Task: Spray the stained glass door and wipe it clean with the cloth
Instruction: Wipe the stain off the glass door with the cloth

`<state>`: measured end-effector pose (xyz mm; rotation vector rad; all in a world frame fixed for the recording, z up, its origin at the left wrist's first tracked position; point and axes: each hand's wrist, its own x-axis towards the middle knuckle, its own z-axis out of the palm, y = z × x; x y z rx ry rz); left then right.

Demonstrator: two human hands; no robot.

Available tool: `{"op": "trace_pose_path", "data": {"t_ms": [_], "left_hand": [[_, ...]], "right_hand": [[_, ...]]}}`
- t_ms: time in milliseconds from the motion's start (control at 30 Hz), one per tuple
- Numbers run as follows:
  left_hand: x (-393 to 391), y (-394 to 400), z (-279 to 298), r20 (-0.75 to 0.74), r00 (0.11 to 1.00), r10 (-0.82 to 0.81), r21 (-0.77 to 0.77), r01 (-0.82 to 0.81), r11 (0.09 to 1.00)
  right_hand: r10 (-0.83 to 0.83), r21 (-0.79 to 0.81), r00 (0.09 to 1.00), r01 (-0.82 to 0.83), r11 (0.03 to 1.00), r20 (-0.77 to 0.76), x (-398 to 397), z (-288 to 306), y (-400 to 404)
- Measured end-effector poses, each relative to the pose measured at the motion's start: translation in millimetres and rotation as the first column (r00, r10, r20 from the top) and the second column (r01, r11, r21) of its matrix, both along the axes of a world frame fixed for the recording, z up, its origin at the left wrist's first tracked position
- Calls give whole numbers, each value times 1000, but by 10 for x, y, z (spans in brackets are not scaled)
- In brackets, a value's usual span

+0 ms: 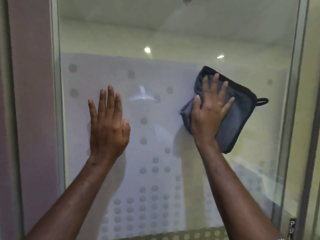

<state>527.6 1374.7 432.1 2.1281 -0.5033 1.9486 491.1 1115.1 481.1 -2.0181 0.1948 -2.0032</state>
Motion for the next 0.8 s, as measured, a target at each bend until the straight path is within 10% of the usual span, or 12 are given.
{"op": "trace_pose_path", "data": {"t_ms": [333,600,800], "left_hand": [[11,35,7,48,981,-185,-74,189,979],[-11,54,-21,45,972,-231,-23,232,972],[-46,72,-21,36,957,-289,14,289,957]], "right_hand": [[26,-649,994,-89,755,-106,176,449,1554],[-28,-162,1000,25,986,-12,63,541,434],[-18,-362,998,-2,932,-53,36,-43,760]]}}
